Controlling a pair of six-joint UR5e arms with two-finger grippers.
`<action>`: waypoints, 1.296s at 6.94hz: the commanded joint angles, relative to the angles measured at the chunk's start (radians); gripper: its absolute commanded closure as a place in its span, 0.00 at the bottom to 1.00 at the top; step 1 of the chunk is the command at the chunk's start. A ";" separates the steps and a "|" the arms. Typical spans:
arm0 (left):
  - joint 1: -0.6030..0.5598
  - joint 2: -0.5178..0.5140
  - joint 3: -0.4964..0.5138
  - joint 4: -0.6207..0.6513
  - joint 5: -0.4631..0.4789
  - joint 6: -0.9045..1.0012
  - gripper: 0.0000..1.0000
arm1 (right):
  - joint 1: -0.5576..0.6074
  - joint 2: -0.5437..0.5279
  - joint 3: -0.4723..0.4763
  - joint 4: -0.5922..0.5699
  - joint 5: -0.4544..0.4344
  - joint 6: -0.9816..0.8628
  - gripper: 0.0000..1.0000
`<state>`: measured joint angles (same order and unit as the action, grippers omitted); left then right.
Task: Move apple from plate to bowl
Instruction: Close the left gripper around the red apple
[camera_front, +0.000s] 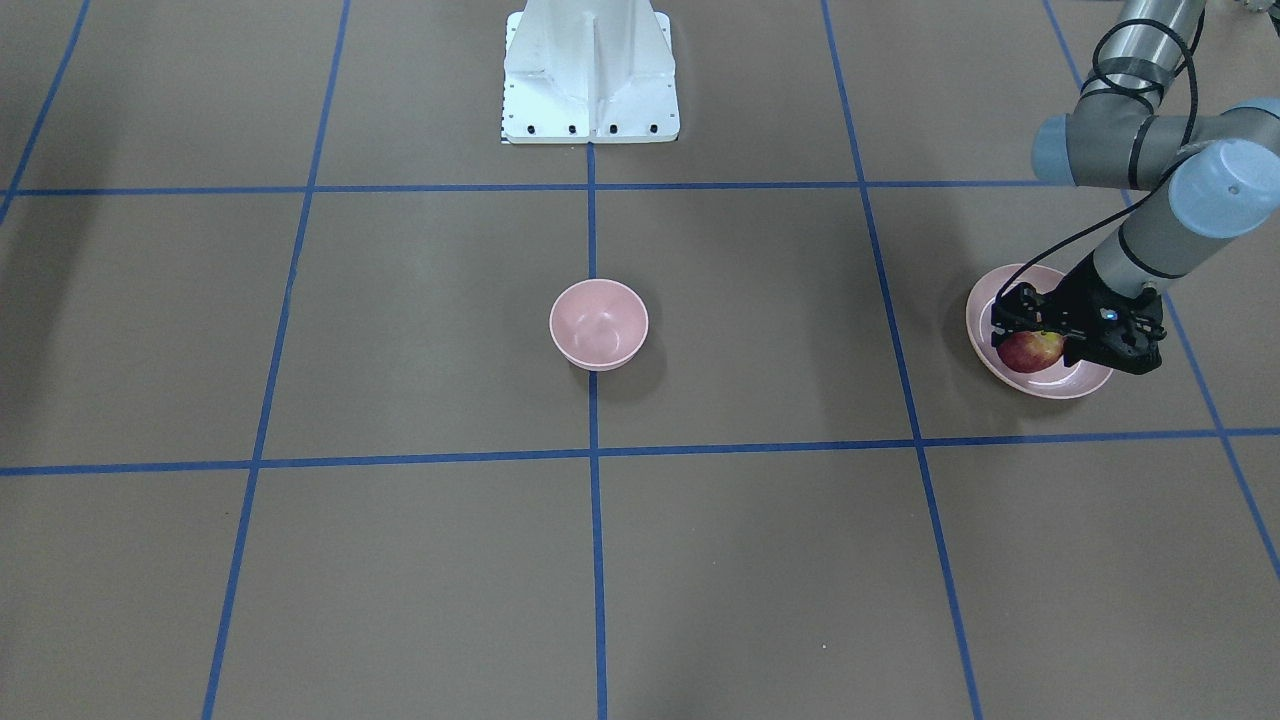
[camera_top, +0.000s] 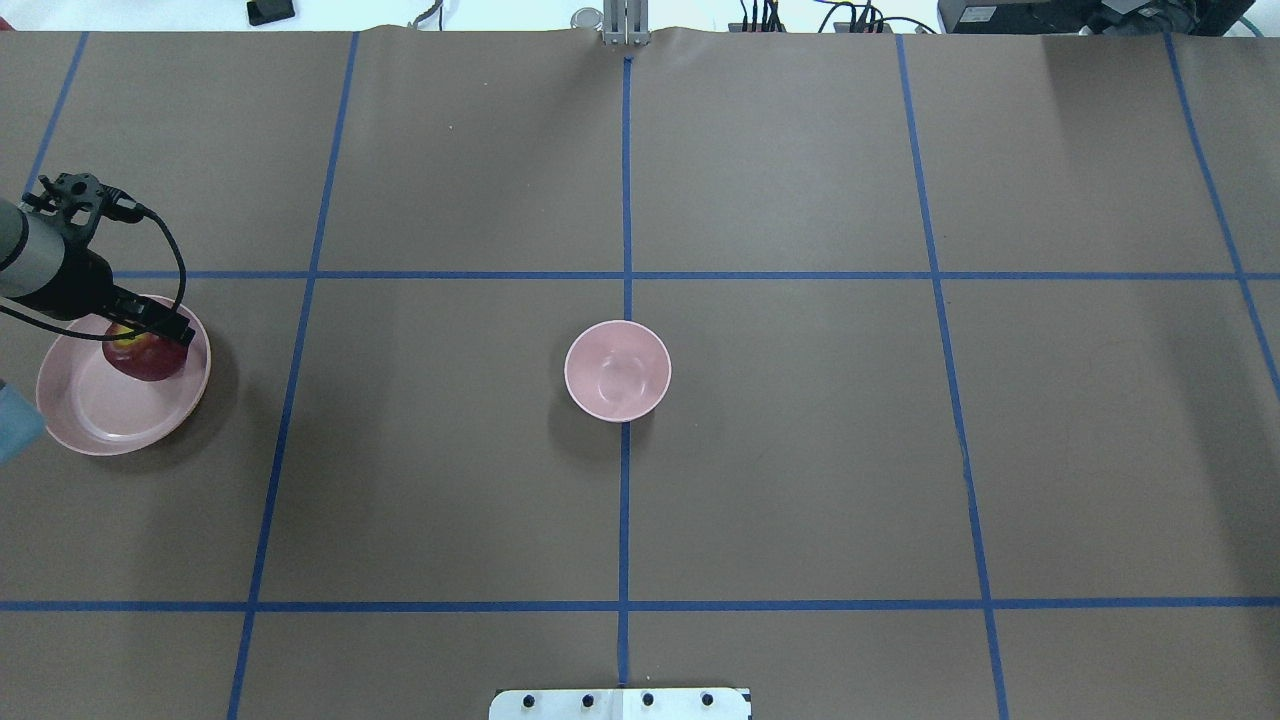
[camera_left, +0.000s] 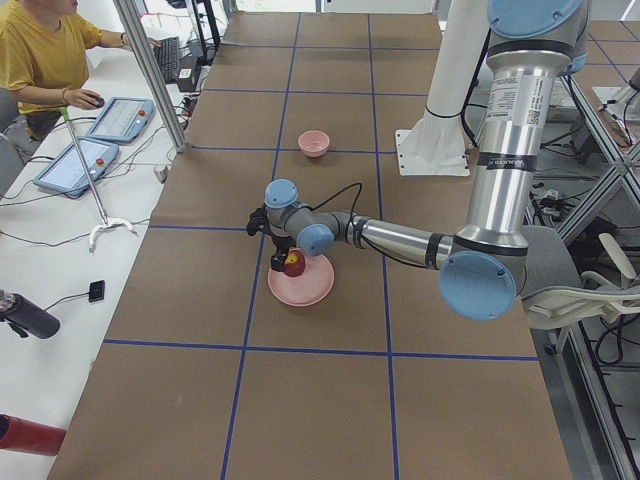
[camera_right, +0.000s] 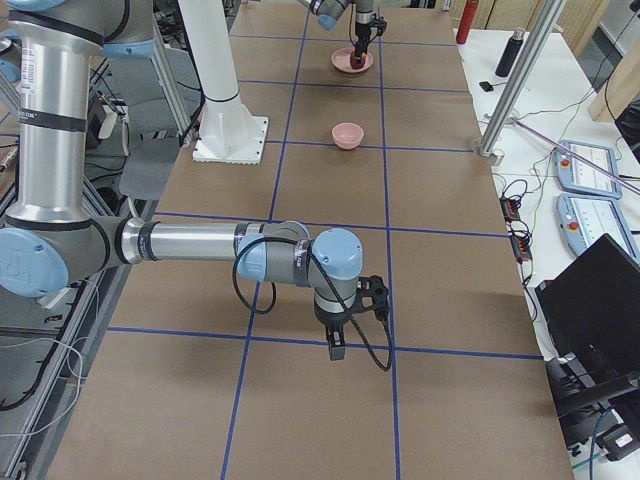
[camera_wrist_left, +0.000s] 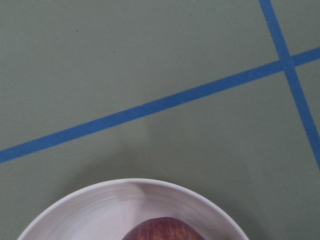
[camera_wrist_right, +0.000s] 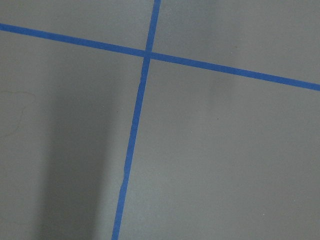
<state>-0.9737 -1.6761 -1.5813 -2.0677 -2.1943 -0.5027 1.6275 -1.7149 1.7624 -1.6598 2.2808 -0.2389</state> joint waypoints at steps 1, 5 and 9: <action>0.003 0.006 0.006 0.000 0.001 0.000 0.01 | -0.002 0.000 -0.001 0.000 0.002 0.009 0.00; 0.012 0.035 0.004 -0.015 -0.007 -0.003 0.01 | -0.002 0.000 -0.001 0.000 0.003 0.023 0.00; 0.015 0.038 -0.022 -0.031 -0.015 -0.011 0.60 | -0.002 -0.002 -0.001 0.000 0.005 0.021 0.00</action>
<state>-0.9575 -1.6403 -1.5872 -2.0913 -2.2084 -0.5109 1.6260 -1.7164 1.7611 -1.6598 2.2845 -0.2166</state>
